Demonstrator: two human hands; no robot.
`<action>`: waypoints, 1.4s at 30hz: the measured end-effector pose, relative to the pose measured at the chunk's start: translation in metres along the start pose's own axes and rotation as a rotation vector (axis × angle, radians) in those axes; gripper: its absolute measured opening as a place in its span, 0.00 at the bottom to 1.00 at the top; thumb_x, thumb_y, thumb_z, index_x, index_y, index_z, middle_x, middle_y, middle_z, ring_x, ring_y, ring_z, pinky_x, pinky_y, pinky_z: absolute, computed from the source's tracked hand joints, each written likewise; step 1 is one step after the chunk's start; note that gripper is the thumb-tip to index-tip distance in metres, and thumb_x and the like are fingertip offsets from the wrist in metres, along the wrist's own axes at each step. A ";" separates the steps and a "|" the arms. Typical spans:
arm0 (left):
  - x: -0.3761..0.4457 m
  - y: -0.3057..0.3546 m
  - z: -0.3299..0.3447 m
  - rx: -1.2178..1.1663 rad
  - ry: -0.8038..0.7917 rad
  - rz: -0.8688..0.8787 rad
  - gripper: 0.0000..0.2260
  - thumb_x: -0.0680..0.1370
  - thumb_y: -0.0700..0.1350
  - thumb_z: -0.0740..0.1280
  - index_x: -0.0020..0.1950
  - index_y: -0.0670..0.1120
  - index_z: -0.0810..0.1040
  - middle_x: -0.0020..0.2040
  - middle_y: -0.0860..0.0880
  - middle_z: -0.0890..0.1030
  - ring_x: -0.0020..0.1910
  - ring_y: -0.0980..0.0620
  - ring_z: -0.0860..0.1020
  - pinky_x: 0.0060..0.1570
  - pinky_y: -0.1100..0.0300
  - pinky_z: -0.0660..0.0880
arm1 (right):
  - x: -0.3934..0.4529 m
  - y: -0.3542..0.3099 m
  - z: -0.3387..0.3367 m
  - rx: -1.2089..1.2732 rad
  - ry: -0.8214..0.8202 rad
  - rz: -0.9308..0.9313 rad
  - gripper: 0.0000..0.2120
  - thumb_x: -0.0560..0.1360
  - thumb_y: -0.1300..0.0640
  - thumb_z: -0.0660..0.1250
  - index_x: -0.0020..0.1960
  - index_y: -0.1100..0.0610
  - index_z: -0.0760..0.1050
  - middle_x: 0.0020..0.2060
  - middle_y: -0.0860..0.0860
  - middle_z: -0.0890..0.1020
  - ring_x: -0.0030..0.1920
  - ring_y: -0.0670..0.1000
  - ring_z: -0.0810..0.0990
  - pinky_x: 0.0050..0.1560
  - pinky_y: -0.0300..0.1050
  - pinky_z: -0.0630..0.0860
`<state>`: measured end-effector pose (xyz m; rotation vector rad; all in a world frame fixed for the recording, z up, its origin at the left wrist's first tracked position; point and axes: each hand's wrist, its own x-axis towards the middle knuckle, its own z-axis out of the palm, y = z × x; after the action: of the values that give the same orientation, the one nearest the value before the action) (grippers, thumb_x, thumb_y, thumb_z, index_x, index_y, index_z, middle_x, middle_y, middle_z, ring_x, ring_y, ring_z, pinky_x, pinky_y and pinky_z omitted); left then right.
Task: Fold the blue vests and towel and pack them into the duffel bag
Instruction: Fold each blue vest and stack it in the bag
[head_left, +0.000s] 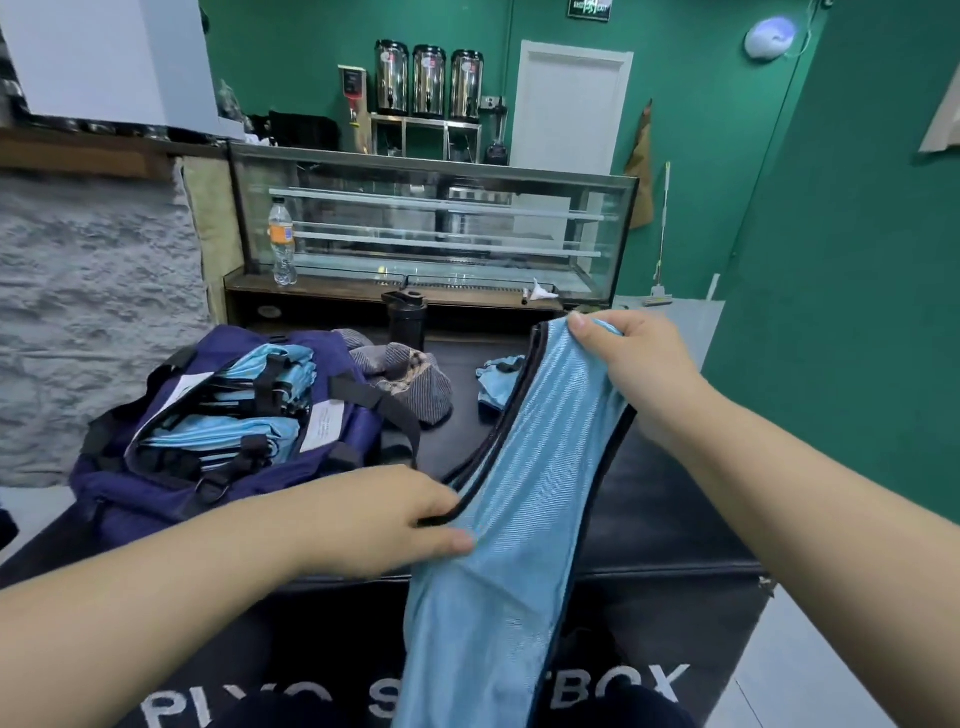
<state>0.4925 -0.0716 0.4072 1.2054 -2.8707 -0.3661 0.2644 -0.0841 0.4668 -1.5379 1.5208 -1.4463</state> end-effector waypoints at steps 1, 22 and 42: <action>-0.004 -0.002 -0.001 0.062 -0.001 0.003 0.19 0.79 0.60 0.58 0.42 0.45 0.71 0.39 0.50 0.75 0.37 0.55 0.72 0.43 0.57 0.69 | 0.001 0.005 -0.003 -0.009 0.000 0.015 0.09 0.77 0.49 0.67 0.44 0.53 0.82 0.39 0.55 0.85 0.40 0.55 0.84 0.47 0.51 0.80; -0.034 -0.012 -0.081 0.246 0.472 0.336 0.22 0.76 0.68 0.51 0.38 0.52 0.72 0.40 0.58 0.72 0.40 0.61 0.73 0.42 0.65 0.68 | -0.001 -0.048 -0.046 0.055 0.241 -0.288 0.08 0.78 0.55 0.66 0.40 0.49 0.79 0.33 0.42 0.80 0.34 0.40 0.78 0.40 0.37 0.77; 0.044 -0.024 -0.042 -0.481 0.683 0.128 0.11 0.71 0.42 0.70 0.41 0.58 0.73 0.51 0.56 0.74 0.44 0.48 0.78 0.48 0.57 0.74 | 0.085 -0.009 -0.052 -0.028 0.175 -0.102 0.10 0.78 0.51 0.66 0.39 0.51 0.79 0.35 0.47 0.80 0.35 0.47 0.78 0.41 0.42 0.78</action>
<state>0.4829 -0.1279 0.4389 0.8372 -2.0978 -0.4859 0.2026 -0.1456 0.5162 -1.5607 1.5882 -1.6616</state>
